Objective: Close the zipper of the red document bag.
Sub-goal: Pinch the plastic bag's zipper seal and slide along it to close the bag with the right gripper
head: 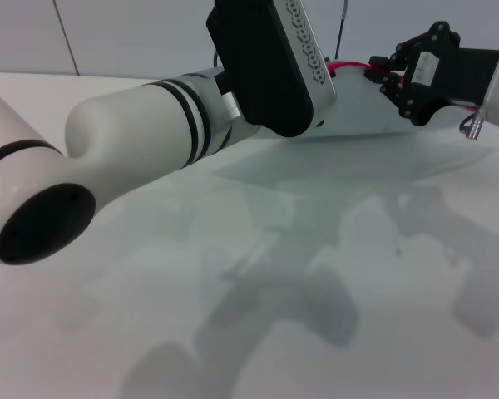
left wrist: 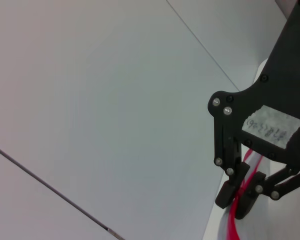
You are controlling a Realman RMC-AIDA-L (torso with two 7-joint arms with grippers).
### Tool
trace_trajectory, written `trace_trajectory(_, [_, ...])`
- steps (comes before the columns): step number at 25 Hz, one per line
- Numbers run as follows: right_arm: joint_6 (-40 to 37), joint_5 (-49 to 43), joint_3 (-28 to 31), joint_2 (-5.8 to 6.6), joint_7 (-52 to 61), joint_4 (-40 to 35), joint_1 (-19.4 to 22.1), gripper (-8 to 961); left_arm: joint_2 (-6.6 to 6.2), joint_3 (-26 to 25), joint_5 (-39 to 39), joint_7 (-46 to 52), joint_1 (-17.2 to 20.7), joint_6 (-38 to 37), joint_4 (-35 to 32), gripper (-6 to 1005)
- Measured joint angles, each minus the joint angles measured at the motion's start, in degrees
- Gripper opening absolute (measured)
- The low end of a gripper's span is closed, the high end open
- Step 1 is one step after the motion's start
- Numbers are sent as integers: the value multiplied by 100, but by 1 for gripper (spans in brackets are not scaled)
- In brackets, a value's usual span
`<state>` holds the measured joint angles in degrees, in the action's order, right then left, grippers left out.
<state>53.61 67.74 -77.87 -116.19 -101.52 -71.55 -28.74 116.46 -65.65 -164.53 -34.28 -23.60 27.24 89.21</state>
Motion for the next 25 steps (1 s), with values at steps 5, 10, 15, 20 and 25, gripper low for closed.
trace_trajectory(5, [-60,-11,0,1,-1,39,0,78,0,-5,0,0,12,-2,0,83])
trace_trajectory(10, [-207,-20,5,7,-47,162,16,72,0,-37,0,-1,74,-38,19,84])
trace_trajectory(15, [-304,-85,63,15,-60,291,11,72,0,-40,0,-34,178,-165,87,85])
trace_trajectory(20, [-480,-136,65,24,-73,428,-4,72,-1,-47,0,-149,357,-175,317,86])
trace_trajectory(25, [-724,-288,77,27,-79,597,-10,72,-1,-56,0,-236,564,-176,572,87])
